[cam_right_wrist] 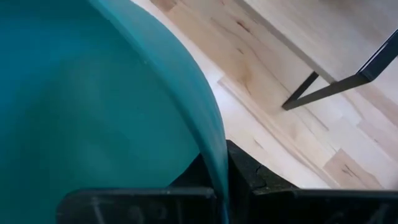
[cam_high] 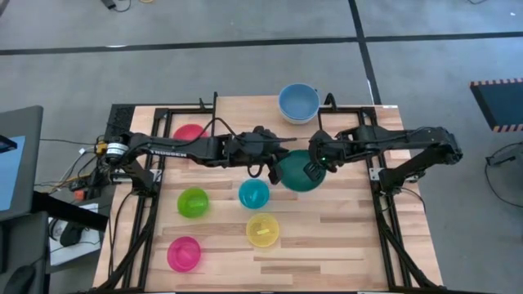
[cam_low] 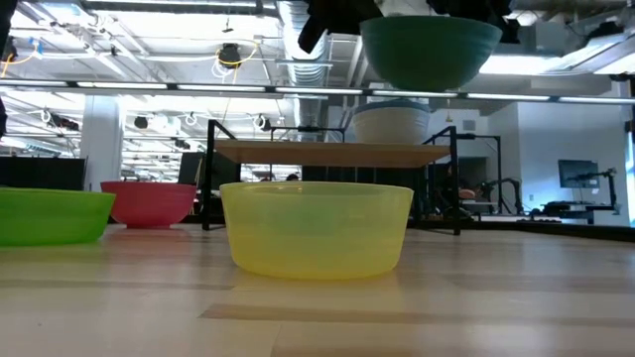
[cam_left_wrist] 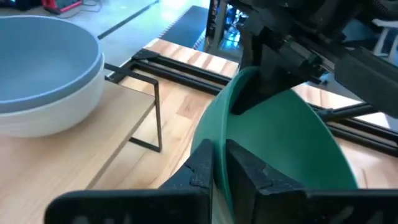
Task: Place and stack bowls onto a shelf
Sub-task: Stack the large green bowl on top of the large blue bowl on the shelf
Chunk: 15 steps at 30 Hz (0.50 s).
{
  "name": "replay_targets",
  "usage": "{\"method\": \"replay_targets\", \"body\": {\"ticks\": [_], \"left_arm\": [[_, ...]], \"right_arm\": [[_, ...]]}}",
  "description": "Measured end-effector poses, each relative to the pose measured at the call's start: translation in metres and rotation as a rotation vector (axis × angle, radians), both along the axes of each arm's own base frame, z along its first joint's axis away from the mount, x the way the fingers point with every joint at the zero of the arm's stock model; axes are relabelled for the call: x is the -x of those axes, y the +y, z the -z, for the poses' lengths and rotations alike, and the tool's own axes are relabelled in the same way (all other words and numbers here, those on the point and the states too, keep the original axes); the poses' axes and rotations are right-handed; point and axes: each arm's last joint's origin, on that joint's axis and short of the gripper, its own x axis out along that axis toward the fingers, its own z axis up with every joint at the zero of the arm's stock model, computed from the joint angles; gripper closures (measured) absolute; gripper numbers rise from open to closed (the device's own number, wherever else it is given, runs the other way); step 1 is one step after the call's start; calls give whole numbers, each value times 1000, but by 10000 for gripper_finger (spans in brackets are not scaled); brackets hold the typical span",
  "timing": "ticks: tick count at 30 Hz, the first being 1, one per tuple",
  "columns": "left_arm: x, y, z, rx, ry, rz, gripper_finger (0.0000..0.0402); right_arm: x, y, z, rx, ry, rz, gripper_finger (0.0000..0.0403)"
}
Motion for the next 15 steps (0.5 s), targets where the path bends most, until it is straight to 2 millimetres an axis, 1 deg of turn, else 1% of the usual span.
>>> {"method": "replay_targets", "body": {"ticks": [3, 5, 7, 9, 12, 15], "left_arm": [[0, 3, 1, -8, 12, -7, 397], [1, 8, 1, -13, 18, -20, 398], [0, 15, -2, -22, 26, -28, 400], [1, 22, -5, -31, 28, -37, 401], [2, 38, -13, -49, 19, -61, 400], [4, 62, -24, -67, -14, -119, 400]], "right_arm": [[0, -1, 0, -10, -1, 1, 362], [-1, -4, -1, -19, -14, 16, 345], [-2, -7, -7, -19, -39, 22, 322], [-1, -10, -20, -3, -84, 37, 292], [6, -14, -47, 72, -152, 98, 241], [17, -18, -73, 169, -202, 202, 194]]}}
